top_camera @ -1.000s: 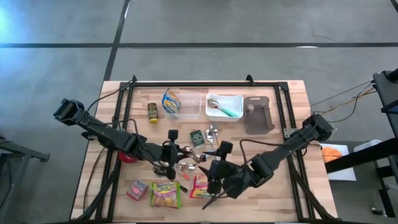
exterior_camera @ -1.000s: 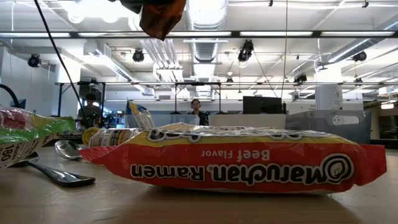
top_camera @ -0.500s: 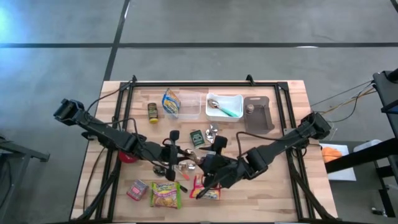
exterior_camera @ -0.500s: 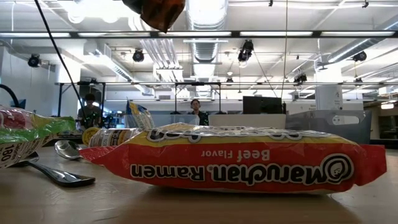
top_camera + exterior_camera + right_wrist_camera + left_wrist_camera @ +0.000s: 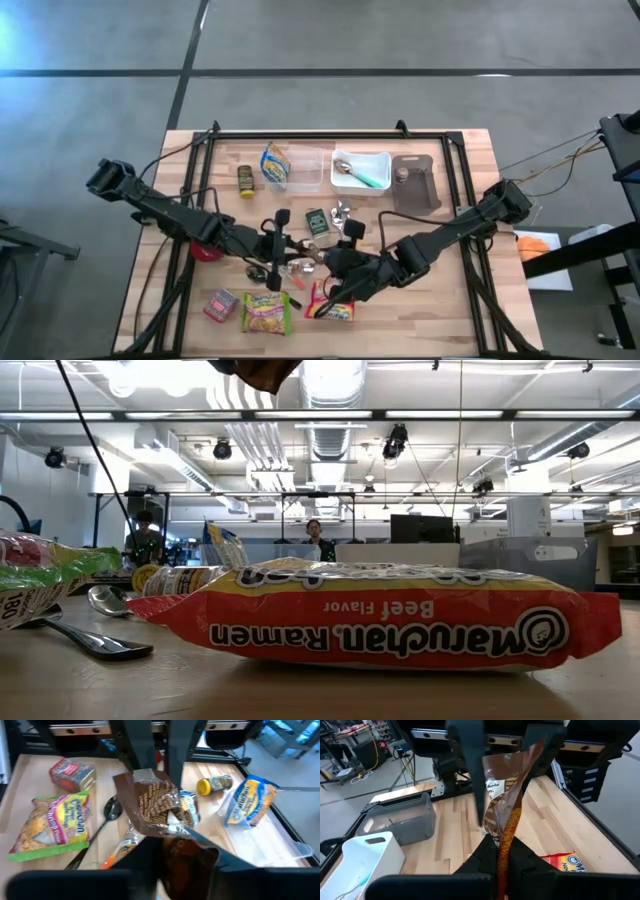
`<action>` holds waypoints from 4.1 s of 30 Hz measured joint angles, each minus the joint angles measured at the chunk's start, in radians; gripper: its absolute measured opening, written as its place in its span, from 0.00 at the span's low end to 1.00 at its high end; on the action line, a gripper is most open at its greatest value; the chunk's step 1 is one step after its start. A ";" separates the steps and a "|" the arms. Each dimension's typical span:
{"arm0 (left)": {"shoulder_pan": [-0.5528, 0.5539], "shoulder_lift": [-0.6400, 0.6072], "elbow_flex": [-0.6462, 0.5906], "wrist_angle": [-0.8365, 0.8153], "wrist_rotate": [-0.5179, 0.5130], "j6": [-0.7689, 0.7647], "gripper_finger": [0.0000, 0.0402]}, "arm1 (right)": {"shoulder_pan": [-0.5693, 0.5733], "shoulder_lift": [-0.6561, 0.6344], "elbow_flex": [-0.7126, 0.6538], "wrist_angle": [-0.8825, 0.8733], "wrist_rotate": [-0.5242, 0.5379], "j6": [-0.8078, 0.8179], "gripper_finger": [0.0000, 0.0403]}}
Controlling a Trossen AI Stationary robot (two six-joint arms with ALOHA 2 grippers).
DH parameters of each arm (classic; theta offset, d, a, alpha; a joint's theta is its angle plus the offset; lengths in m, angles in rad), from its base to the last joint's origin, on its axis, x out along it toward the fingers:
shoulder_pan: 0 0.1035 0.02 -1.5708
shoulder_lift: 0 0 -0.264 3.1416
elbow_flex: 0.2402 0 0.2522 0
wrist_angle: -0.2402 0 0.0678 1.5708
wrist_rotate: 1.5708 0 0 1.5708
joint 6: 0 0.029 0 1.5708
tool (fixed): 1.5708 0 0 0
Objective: Pick & Place Food Item
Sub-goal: Put the orange seasoning bag into the black bin
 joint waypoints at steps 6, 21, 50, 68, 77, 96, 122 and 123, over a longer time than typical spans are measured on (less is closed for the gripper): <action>0.000 0.000 0.000 -0.001 0.009 -0.021 0.01 | 0.000 0.000 0.000 0.009 -0.045 -0.022 0.03; -0.002 -0.072 0.000 -0.012 0.007 -0.121 0.35 | 0.002 -0.049 -0.001 -0.106 -0.038 0.220 0.02; -0.008 -0.303 -0.008 -0.200 -0.002 -0.358 0.60 | -0.666 -0.593 -0.167 -0.972 -0.222 0.636 0.02; -0.008 -0.303 -0.008 -0.323 -0.002 -0.482 0.60 | -1.147 -0.603 -0.551 -0.668 -0.511 0.394 0.02; -0.008 -0.303 -0.008 -0.323 -0.002 -0.484 0.60 | -1.213 -0.600 -0.680 -0.490 -0.581 0.387 0.02; -0.008 -0.303 -0.008 -0.324 -0.002 -0.484 0.60 | -1.251 -0.600 -0.789 -0.391 -0.569 0.400 0.02; -0.008 -0.303 -0.008 -0.324 -0.002 -0.484 0.60 | -1.251 -0.562 -0.812 -0.385 -0.538 0.389 0.02; -0.008 -0.303 -0.008 -0.324 -0.002 -0.484 0.60 | -1.251 -0.562 -0.812 -0.385 -0.538 0.388 0.02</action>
